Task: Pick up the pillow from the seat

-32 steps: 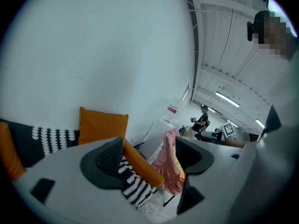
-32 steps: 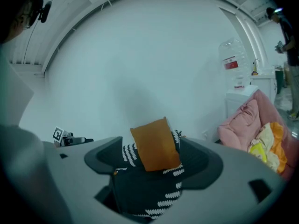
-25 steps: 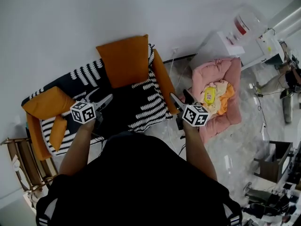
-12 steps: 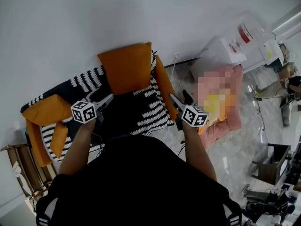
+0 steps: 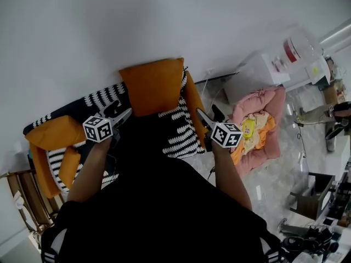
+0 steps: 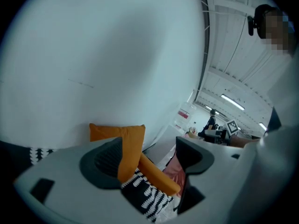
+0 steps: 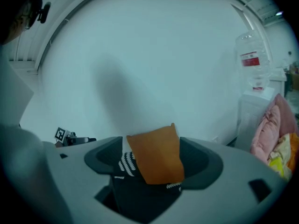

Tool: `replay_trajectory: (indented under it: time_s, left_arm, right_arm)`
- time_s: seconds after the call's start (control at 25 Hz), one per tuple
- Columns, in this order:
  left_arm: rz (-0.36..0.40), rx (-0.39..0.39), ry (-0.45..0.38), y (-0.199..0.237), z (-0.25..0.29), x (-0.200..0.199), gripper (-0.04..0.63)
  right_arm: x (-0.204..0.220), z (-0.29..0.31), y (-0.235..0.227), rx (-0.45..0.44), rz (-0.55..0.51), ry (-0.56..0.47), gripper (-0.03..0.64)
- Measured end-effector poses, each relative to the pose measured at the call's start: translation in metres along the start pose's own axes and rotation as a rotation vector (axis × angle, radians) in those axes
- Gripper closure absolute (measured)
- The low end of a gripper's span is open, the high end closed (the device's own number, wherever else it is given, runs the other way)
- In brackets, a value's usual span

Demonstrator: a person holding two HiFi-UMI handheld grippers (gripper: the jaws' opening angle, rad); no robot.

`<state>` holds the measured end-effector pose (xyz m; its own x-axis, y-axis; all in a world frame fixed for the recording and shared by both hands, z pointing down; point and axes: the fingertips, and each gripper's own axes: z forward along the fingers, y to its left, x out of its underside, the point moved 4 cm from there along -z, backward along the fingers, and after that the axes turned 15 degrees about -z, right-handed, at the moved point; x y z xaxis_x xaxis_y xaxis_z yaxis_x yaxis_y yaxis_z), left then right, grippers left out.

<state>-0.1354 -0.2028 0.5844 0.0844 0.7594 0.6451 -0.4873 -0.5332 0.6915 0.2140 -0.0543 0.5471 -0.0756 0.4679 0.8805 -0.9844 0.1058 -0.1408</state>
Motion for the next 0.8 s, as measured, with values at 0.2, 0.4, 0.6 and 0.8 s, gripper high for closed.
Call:
replay_trajectory:
  time_s: [0.2,0.4,0.6,0.8]
  left_arm:
    - [-0.004,-0.023,-0.018,0.023,0.002,-0.023,0.238]
    - [-0.006,-0.034,-0.017,0.040,0.003,-0.034,0.233]
    - [-0.016,-0.048,-0.020,0.050,0.003,-0.041,0.229]
    - [-0.027,-0.072,-0.037,0.055,0.005,-0.044,0.227]
  right_arm:
    - [-0.010,0.026,0.005,-0.015,-0.007,0.011,0.242]
    - [-0.018,0.044,0.012,-0.019,-0.011,0.015,0.242]
    - [-0.023,0.053,0.017,-0.014,-0.022,0.029,0.242]
    - [-0.026,0.060,0.014,-0.021,-0.025,0.042,0.242]
